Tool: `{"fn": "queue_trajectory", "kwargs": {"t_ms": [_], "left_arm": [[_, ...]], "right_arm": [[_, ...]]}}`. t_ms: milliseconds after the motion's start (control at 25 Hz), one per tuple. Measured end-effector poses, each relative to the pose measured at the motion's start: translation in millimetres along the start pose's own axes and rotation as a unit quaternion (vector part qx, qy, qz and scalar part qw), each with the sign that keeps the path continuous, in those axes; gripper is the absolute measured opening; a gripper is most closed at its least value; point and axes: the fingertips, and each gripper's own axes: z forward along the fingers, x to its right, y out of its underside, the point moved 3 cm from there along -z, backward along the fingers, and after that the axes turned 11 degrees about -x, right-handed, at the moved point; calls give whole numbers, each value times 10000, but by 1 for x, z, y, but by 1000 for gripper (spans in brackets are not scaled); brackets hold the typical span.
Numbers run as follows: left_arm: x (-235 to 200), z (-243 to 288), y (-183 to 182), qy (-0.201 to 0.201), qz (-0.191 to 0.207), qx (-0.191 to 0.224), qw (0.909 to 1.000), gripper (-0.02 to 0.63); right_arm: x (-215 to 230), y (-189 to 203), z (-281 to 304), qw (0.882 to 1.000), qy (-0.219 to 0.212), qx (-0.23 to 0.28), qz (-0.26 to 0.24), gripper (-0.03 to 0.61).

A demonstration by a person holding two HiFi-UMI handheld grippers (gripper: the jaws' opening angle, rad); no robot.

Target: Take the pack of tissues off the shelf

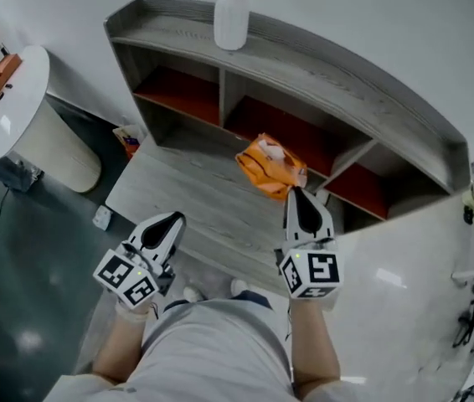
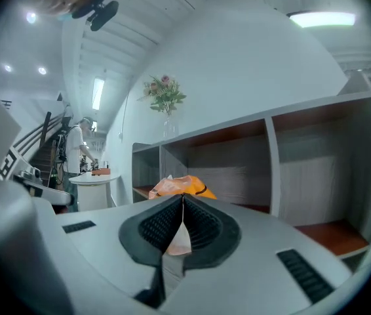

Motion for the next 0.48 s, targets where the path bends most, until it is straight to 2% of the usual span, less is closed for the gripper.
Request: {"fn": "queue_trajectory", "kwargs": {"t_ms": [320,480], "left_arm": [[22,37,3,853,183,-324,9957,20],[31,46,10,1112,247,-461,9924,20]], "right_arm": [[-7,28,-45,9996,223,-57,164,23],[-14,42,-61,9992,272,-128,262,23]]}}
